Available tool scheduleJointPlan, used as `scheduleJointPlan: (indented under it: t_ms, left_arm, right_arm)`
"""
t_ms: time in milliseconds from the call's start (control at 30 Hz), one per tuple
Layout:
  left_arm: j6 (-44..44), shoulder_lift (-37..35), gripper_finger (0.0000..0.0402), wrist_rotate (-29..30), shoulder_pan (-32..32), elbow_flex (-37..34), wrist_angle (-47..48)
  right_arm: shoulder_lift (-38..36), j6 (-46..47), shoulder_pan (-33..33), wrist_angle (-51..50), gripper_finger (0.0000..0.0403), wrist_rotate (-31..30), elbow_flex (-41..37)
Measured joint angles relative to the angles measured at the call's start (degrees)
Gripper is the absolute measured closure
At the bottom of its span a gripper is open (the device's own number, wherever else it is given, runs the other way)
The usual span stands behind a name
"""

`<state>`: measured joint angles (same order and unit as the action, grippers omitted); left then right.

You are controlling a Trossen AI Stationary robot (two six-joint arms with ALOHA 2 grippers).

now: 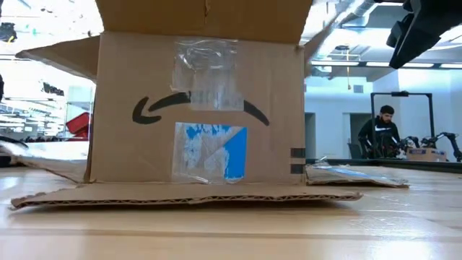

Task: Unpack boxes
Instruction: Break down the box using the silver cutter until it is completely flat

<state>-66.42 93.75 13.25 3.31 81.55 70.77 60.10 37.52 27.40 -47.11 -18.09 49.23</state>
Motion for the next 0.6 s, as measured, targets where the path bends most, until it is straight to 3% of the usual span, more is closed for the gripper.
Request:
scheduleJointPlan:
  t_ms: [600]
  left_arm:
    - [0.0,-1.7,0.0255,-1.3,0.2,2.7,-1.8]
  right_arm:
    - [0.0,-0.3,0.0,0.2,0.0285,0.0,0.0]
